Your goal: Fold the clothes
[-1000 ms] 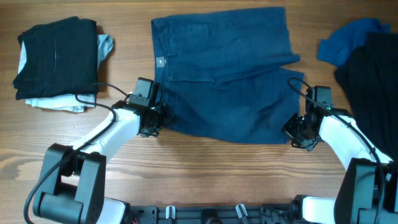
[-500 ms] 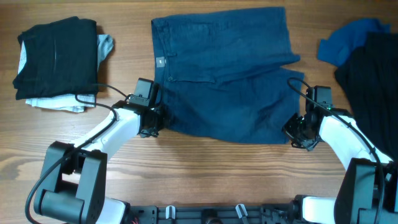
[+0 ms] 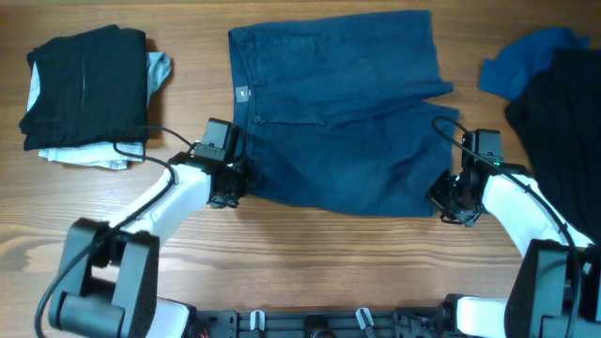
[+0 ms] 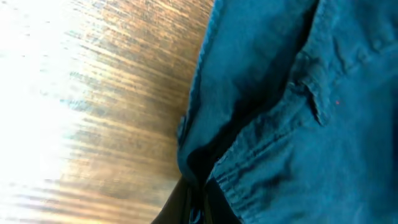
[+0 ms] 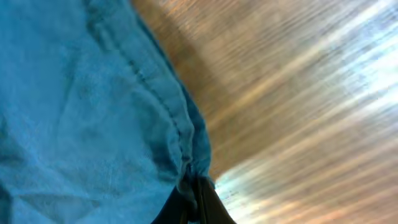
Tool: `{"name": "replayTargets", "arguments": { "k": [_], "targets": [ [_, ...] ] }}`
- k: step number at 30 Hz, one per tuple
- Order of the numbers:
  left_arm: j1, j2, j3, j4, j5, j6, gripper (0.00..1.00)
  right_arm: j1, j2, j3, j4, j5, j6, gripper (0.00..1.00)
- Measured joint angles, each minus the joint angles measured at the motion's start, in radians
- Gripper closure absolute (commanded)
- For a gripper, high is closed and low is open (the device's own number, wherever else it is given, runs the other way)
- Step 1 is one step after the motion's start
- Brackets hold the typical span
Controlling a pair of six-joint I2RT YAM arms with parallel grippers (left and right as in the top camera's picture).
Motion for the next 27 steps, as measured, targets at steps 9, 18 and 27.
{"name": "replayTargets", "arguments": {
  "k": [9,18,27],
  "targets": [
    [0.000,-0.268,0.014,-0.201,0.004,0.026,0.96,0.000,-0.306,0.091,-0.196,0.000,-0.032,0.96],
    [0.000,-0.462,0.015,-0.463,0.009,0.032,0.96,0.000,-0.503,0.114,-0.366,0.003,-0.048,0.96],
    [0.000,-0.658,0.030,-0.533,0.061,0.027,0.96,0.000,-0.538,0.292,-0.500,0.003,-0.051,0.96]
  ]
}}
